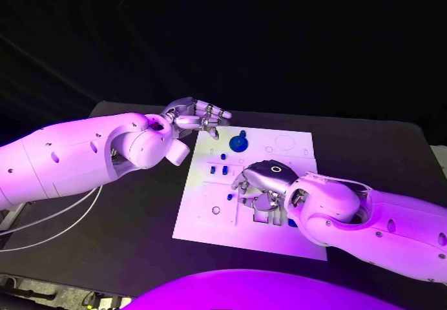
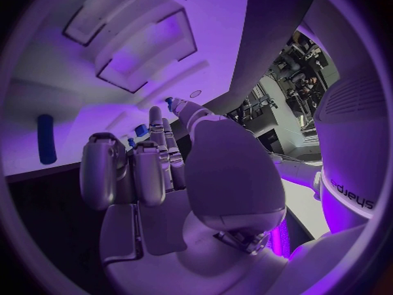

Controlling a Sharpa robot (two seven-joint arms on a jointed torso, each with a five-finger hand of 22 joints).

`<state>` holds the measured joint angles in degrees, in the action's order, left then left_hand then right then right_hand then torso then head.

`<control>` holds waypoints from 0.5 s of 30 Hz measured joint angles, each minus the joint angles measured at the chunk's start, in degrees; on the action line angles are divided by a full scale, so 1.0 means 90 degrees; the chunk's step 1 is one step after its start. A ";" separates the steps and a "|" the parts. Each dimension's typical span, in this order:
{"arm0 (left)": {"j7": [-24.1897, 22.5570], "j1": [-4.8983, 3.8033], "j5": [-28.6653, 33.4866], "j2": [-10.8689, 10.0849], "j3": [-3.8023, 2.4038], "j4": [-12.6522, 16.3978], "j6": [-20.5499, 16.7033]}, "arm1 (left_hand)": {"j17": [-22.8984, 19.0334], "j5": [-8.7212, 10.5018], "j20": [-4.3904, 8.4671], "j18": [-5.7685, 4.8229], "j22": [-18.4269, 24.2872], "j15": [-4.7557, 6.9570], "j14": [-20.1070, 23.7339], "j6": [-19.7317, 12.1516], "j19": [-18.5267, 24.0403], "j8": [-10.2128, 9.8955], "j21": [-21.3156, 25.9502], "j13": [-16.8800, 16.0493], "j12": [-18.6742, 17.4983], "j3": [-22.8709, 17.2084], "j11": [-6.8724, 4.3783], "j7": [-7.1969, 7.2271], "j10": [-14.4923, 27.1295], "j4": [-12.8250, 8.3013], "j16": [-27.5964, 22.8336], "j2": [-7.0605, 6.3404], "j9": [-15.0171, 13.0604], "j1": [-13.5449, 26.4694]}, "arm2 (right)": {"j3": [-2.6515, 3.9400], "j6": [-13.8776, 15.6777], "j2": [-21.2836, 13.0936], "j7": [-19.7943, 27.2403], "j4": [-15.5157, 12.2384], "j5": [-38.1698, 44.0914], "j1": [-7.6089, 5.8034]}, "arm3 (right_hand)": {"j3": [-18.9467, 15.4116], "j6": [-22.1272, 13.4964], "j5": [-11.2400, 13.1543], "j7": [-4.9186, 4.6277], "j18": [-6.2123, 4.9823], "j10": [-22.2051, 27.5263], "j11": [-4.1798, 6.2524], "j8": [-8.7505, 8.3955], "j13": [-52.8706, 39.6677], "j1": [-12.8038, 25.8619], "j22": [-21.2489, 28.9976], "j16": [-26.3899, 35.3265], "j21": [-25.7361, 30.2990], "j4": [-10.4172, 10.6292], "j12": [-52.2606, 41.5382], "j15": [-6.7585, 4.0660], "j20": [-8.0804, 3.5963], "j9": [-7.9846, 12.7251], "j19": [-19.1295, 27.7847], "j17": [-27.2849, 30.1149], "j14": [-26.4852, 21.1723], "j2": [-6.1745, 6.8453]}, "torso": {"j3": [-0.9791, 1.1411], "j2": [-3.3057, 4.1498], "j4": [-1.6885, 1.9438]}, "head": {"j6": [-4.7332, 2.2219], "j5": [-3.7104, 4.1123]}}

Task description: Assemble the parts on the task board

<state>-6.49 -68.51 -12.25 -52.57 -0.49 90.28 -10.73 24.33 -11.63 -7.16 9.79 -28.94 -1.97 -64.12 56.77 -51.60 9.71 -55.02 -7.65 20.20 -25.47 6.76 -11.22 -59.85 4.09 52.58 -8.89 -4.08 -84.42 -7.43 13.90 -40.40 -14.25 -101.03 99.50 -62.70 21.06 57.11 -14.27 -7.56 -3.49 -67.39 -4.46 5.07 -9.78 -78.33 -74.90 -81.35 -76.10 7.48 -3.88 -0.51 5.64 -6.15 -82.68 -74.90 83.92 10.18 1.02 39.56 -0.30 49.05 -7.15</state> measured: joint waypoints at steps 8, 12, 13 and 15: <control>0.0003 0.0001 0.0000 -0.0017 0.0001 -0.0010 0.0010 | 0.0000 0.0000 0.0000 0.0000 0.0000 -0.0022 0.0022 0.0000 0.0000 0.0000 0.0000 0.0000 0.0000 0.0000 0.0000 0.0000 0.0000 0.0000 0.0000 0.0025 0.0000 0.0025 | 0.0096 0.0106 -0.0862 -0.0112 -0.0498 0.0003 -0.0405 | -0.0151 0.0043 0.0086 0.0025 -0.0001 0.0096 -0.0002 0.0000 0.0004 0.0129 -0.0005 0.0066 0.0149 0.0013 -0.0029 0.0003 0.0039 -0.0013 0.0065 0.0044 0.0003 0.0079 | -0.0004 -0.0005 -0.0009 | -0.0123 0.0135; 0.0003 0.0002 -0.0001 -0.0021 0.0001 -0.0017 0.0013 | 0.0000 0.0000 0.0000 0.0000 -0.0001 -0.0021 0.0022 0.0000 0.0000 0.0000 0.0000 0.0000 0.0000 0.0000 0.0000 0.0000 0.0000 0.0000 0.0000 0.0025 0.0000 0.0025 | 0.0120 0.0115 -0.1253 -0.0150 -0.0571 -0.0031 -0.0617 | -0.0360 0.0058 0.0109 0.0010 0.0000 0.0344 -0.0052 0.0000 0.0060 0.0193 -0.0005 0.0152 0.0453 0.0017 -0.0029 0.0058 0.0063 -0.0013 0.0245 0.0167 -0.0003 0.0109 | -0.0012 -0.0016 -0.0021 | -0.0180 0.0217; 0.0003 0.0002 -0.0001 -0.0020 0.0001 -0.0018 0.0015 | 0.0000 0.0000 0.0000 0.0000 -0.0001 -0.0021 0.0022 0.0000 0.0000 0.0000 0.0000 0.0000 0.0000 0.0000 0.0000 0.0000 0.0000 0.0000 0.0000 0.0025 0.0000 0.0025 | 0.0122 0.0115 -0.1346 -0.0157 -0.0577 -0.0043 -0.0655 | -0.0434 0.0058 0.0109 0.0010 0.0000 0.0418 -0.0066 0.0000 0.0077 0.0192 -0.0005 0.0188 0.0547 0.0013 -0.0029 0.0079 0.0078 -0.0013 0.0290 0.0213 0.0012 0.0109 | -0.0016 -0.0021 -0.0024 | -0.0192 0.0240; 0.0003 0.0002 -0.0001 -0.0018 0.0001 -0.0023 0.0017 | 0.0000 0.0000 0.0000 0.0000 -0.0001 -0.0021 0.0022 0.0000 0.0000 0.0000 0.0000 0.0000 0.0000 0.0000 0.0000 0.0001 0.0000 0.0000 0.0000 0.0025 0.0000 0.0025 | 0.0123 0.0114 -0.1449 -0.0164 -0.0573 -0.0064 -0.0694 | -0.0613 0.0062 0.0106 0.0014 0.0000 0.0540 -0.0085 -0.0004 0.0119 0.0192 -0.0005 0.0242 0.0673 0.0011 -0.0029 0.0079 0.0101 -0.0009 0.0331 0.0288 0.0012 0.0109 | -0.0020 -0.0028 -0.0031 | -0.0212 0.0273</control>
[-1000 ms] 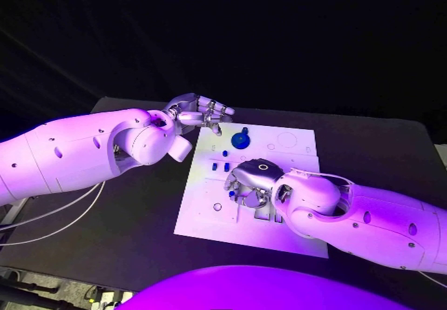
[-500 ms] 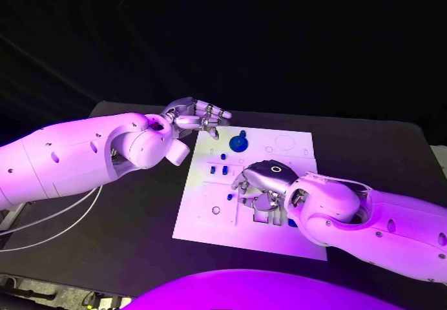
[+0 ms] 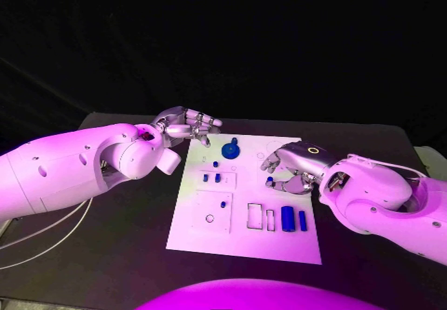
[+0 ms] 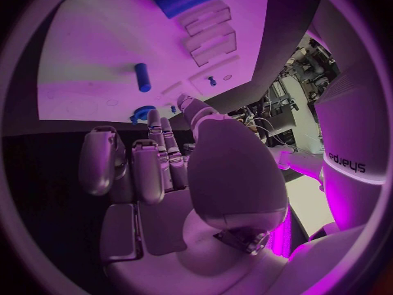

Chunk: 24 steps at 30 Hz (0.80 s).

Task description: Assemble the parts on the task board

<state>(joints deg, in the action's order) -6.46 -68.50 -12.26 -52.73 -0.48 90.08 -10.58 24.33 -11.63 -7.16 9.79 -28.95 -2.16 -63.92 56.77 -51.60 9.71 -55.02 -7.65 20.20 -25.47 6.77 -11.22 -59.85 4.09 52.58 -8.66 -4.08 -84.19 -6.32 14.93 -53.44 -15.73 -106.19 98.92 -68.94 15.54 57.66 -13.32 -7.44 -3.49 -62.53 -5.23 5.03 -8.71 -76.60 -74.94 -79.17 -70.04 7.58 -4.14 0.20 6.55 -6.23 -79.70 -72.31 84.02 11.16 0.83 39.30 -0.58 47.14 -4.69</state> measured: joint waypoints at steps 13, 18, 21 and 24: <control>-0.0001 0.0000 0.0000 0.0012 0.0000 -0.0016 0.0021 | 0.0000 0.0000 0.0000 0.0000 0.0000 0.0000 0.0000 0.0000 0.0000 0.0000 0.0000 0.0000 0.0000 0.0000 0.0000 0.0000 0.0000 0.0000 0.0000 0.0000 0.0000 0.0000 | -0.0030 -0.0318 0.0119 -0.0012 0.0323 -0.0004 0.0002 | -0.0393 -0.0004 -0.0136 0.0091 -0.0068 0.0152 -0.0063 -0.0053 0.0082 -0.0172 0.0001 0.0004 0.0104 -0.0059 -0.0074 0.0047 0.0000 0.0020 0.0000 0.0050 0.0001 -0.0170 | -0.0009 0.0003 0.0000 | -0.0068 0.0065; 0.0004 0.0000 0.0000 0.0005 0.0000 -0.0008 0.0026 | 0.0000 0.0000 0.0000 0.0000 0.0000 0.0000 0.0000 0.0000 0.0000 0.0000 0.0000 0.0000 0.0000 0.0000 0.0000 0.0000 0.0000 0.0000 0.0000 0.0000 0.0000 0.0000 | -0.0053 -0.0532 0.0259 -0.0031 0.0436 0.0036 0.0050 | -0.0393 0.0020 -0.0162 0.0114 -0.0068 0.0152 -0.0063 -0.0053 0.0082 -0.0219 0.0002 0.0029 0.0104 -0.0059 -0.0110 0.0047 0.0000 0.0020 0.0000 0.0066 0.0001 -0.0217 | -0.0012 0.0006 0.0000 | -0.0055 0.0057; 0.0006 0.0000 0.0000 0.0002 0.0000 -0.0001 0.0028 | 0.0000 0.0000 0.0000 0.0000 -0.0001 0.0000 0.0000 0.0000 0.0000 0.0000 0.0000 0.0000 0.0000 0.0000 0.0000 0.0000 0.0000 0.0000 0.0000 0.0000 0.0000 0.0000 | -0.0057 -0.0618 0.0327 -0.0046 0.0506 0.0062 0.0062 | -0.0393 0.0032 -0.0187 0.0126 -0.0068 0.0116 -0.0028 -0.0052 0.0088 -0.0254 0.0002 0.0047 0.0134 -0.0059 -0.0148 0.0047 0.0000 0.0020 0.0000 0.0096 0.0001 -0.0252 | -0.0012 0.0006 0.0000 | -0.0037 0.0054; 0.0008 0.0000 0.0000 -0.0003 0.0000 0.0003 0.0029 | 0.0000 0.0000 0.0000 -0.0001 -0.0001 0.0000 0.0000 0.0000 0.0000 0.0000 0.0000 0.0001 0.0000 0.0000 0.0000 0.0001 0.0000 0.0000 0.0000 0.0000 0.0000 0.0000 | -0.0060 -0.0669 0.0389 -0.0056 0.0561 0.0080 0.0079 | -0.0393 0.0055 -0.0187 0.0121 -0.0068 0.0092 -0.0003 -0.0052 0.0093 -0.0288 0.0002 0.0055 0.0134 -0.0059 -0.0180 0.0047 0.0000 0.0020 0.0000 0.0105 0.0001 -0.0286 | -0.0012 0.0006 0.0002 | -0.0025 0.0049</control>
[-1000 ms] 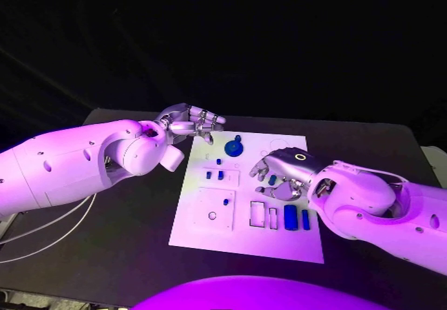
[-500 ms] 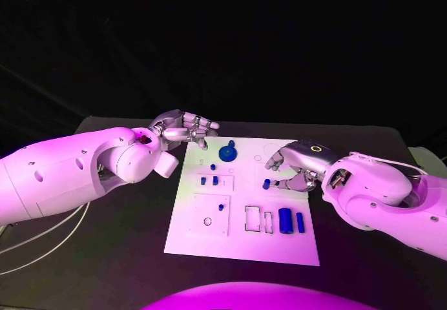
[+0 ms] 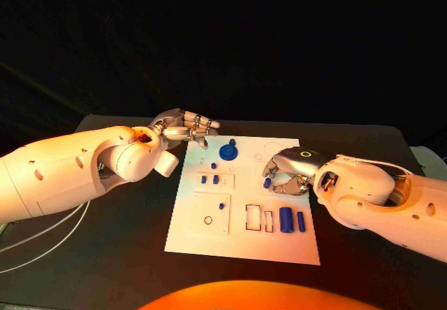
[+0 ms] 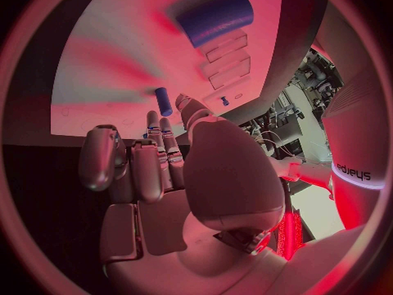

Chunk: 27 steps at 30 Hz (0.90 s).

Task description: Assemble the parts on the task board

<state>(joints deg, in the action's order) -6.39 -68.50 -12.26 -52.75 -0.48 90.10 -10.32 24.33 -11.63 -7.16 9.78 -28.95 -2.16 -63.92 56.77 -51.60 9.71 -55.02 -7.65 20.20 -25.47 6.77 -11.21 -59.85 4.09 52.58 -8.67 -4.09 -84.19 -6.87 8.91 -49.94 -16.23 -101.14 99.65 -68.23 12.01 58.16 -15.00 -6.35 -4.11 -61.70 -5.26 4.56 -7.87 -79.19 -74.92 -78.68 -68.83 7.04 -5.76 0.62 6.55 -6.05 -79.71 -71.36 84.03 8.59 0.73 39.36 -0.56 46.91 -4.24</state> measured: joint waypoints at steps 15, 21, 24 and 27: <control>0.0005 -0.0001 0.0000 -0.0005 0.0000 0.0011 0.0005 | 0.0000 0.0000 0.0000 -0.0001 0.0005 0.0000 0.0000 0.0000 0.0000 0.0000 0.0000 0.0000 0.0000 0.0000 0.0000 0.0000 0.0000 0.0000 0.0000 0.0000 0.0000 0.0000 | -0.0001 -0.0053 0.0207 -0.0027 0.0188 0.0050 0.0058 | 0.0315 0.0217 0.0105 -0.0053 0.0001 -0.0443 0.0147 0.0051 0.0035 -0.0143 0.0001 0.0000 -0.0154 0.0008 -0.0247 -0.0084 -0.0095 -0.0020 -0.0095 -0.0023 -0.0012 -0.0243 | 0.0008 -0.0003 -0.0007 | 0.0030 -0.0012; 0.0009 -0.0001 0.0000 -0.0010 0.0000 0.0014 0.0006 | 0.0000 0.0000 0.0000 0.0000 0.0005 0.0000 0.0000 0.0000 0.0000 0.0000 0.0000 0.0000 0.0000 0.0000 0.0000 0.0000 0.0000 0.0000 0.0000 0.0000 0.0000 0.0000 | 0.0000 -0.0053 0.0238 -0.0036 0.0243 0.0071 0.0070 | 0.0497 0.0392 0.0238 -0.0061 0.0001 -0.0533 0.0169 0.0102 0.0022 -0.0191 0.0001 0.0000 -0.0179 -0.0018 -0.0271 -0.0107 -0.0116 -0.0054 -0.0116 -0.0030 0.0010 -0.0292 | 0.0006 -0.0005 -0.0007 | 0.0043 -0.0010; 0.0012 -0.0001 0.0000 -0.0011 0.0000 0.0014 0.0007 | 0.0000 0.0000 0.0000 0.0000 0.0005 0.0000 0.0000 0.0000 0.0000 0.0000 0.0000 0.0000 0.0000 0.0000 0.0000 0.0000 0.0000 0.0000 0.0000 0.0000 0.0000 0.0000 | -0.0001 -0.0054 0.0246 -0.0038 0.0262 0.0097 0.0074 | 0.0550 0.0423 0.0266 -0.0078 0.0001 -0.0556 0.0191 0.0107 0.0031 -0.0191 0.0001 0.0000 -0.0179 -0.0034 -0.0271 -0.0107 -0.0116 -0.0054 -0.0116 -0.0029 0.0010 -0.0292 | 0.0005 -0.0007 -0.0007 | 0.0049 -0.0008; 0.0015 -0.0001 0.0000 -0.0012 0.0000 0.0014 0.0008 | 0.0000 0.0000 0.0000 0.0001 0.0005 0.0000 0.0000 0.0000 0.0000 0.0000 0.0000 0.0000 0.0000 0.0000 0.0000 0.0000 0.0000 0.0000 0.0000 0.0000 0.0000 0.0000 | -0.0002 -0.0055 0.0254 -0.0041 0.0276 0.0120 0.0078 | 0.0624 0.0501 0.0289 -0.0091 0.0001 -0.0584 0.0166 0.0156 0.0036 -0.0191 0.0002 0.0000 -0.0204 -0.0054 -0.0271 -0.0107 -0.0139 -0.0073 -0.0139 -0.0029 0.0010 -0.0292 | 0.0004 -0.0008 -0.0006 | 0.0051 -0.0006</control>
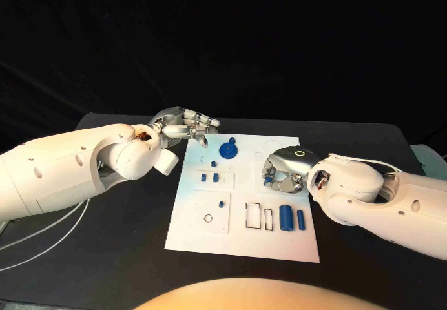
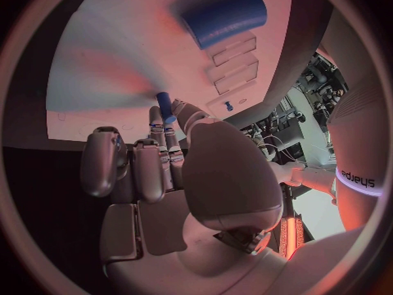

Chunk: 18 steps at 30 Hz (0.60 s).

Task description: Assemble the parts on the task board

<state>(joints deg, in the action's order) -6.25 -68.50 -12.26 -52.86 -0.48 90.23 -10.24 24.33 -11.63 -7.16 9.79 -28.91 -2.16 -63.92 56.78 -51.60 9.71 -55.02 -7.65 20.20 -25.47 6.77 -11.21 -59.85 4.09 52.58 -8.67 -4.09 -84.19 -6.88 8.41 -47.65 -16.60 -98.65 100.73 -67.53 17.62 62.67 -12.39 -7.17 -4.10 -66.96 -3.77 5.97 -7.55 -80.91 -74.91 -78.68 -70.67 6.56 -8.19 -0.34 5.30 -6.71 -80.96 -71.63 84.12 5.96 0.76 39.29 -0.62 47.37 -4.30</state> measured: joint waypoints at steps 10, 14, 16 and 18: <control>0.0015 0.0000 0.0000 -0.0005 0.0000 0.0003 0.0004 | -0.0006 0.0000 -0.0023 0.0000 0.0005 0.0000 0.0000 0.0000 0.0023 0.0000 0.0000 0.0000 0.0026 0.0000 0.0024 0.0000 0.0023 0.0000 0.0000 0.0000 0.0000 0.0000 | 0.0000 -0.0002 0.0028 -0.0009 0.0033 0.0064 0.0008 | 0.0127 0.0080 0.0012 0.0014 0.0000 -0.0064 0.0027 0.0000 0.0018 -0.0004 0.0000 0.0000 -0.0008 -0.0062 -0.0025 -0.0013 0.0000 -0.0016 0.0000 -0.0004 -0.0013 -0.0004 | 0.0000 0.0001 0.0001 | 0.0005 -0.0006; 0.0020 0.0000 0.0000 -0.0007 0.0000 0.0003 0.0005 | -0.0006 0.0000 -0.0023 -0.0001 0.0005 0.0000 0.0000 0.0000 0.0023 0.0000 0.0000 0.0000 0.0026 0.0000 0.0024 0.0000 0.0024 0.0000 0.0000 0.0000 0.0000 0.0000 | 0.0000 -0.0001 0.0035 -0.0010 0.0040 0.0074 0.0010 | 0.0207 0.0142 0.0015 0.0008 0.0000 -0.0141 0.0018 0.0024 0.0026 -0.0035 -0.0005 0.0000 -0.0045 -0.0105 -0.0024 -0.0022 -0.0014 -0.0016 -0.0014 -0.0014 -0.0023 -0.0035 | 0.0000 0.0001 -0.0001 | 0.0007 -0.0009; 0.0021 0.0000 0.0000 -0.0007 0.0000 0.0004 0.0005 | -0.0006 0.0000 -0.0023 -0.0001 0.0005 0.0000 0.0000 0.0000 0.0023 0.0000 0.0000 0.0000 0.0026 0.0000 0.0024 0.0000 0.0024 0.0000 0.0000 0.0000 0.0000 0.0000 | 0.0000 0.0005 0.0037 -0.0010 0.0040 0.0077 0.0011 | 0.0279 0.0183 0.0034 0.0023 0.0001 -0.0222 0.0037 0.0027 0.0026 -0.0045 -0.0005 0.0000 -0.0122 -0.0141 -0.0051 -0.0024 -0.0022 -0.0028 -0.0030 -0.0033 -0.0021 -0.0042 | 0.0000 0.0001 -0.0002 | 0.0008 -0.0009; 0.0023 0.0000 0.0000 -0.0007 0.0000 0.0004 0.0006 | -0.0005 0.0000 -0.0023 -0.0001 0.0005 0.0000 0.0000 0.0000 0.0023 0.0000 0.0000 0.0000 0.0026 0.0000 0.0024 0.0000 0.0023 0.0000 0.0000 0.0000 0.0000 0.0000 | 0.0000 0.0024 0.0037 -0.0009 0.0039 0.0079 0.0015 | 0.0350 0.0230 0.0040 0.0029 0.0006 -0.0275 0.0043 0.0062 0.0025 -0.0091 -0.0005 0.0000 -0.0189 -0.0193 -0.0087 -0.0049 -0.0033 -0.0033 -0.0081 -0.0047 -0.0002 -0.0031 | 0.0000 0.0001 -0.0002 | 0.0008 -0.0009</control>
<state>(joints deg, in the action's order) -6.04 -68.51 -12.26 -52.92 -0.48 90.26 -10.19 24.28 -11.63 -7.37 9.79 -28.87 -2.16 -63.92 56.78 -51.40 9.71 -55.02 -7.65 20.43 -25.47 6.98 -11.21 -59.64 4.09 52.58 -8.67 -4.09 -84.19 -6.88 8.63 -47.32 -16.68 -98.30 101.44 -67.40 20.77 64.74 -12.04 -6.91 -4.04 -69.43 -3.38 6.52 -7.33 -81.73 -74.95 -78.68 -72.37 4.83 -8.98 -0.78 5.01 -7.00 -81.69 -72.05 84.10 5.69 0.76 39.29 -0.64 47.44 -4.38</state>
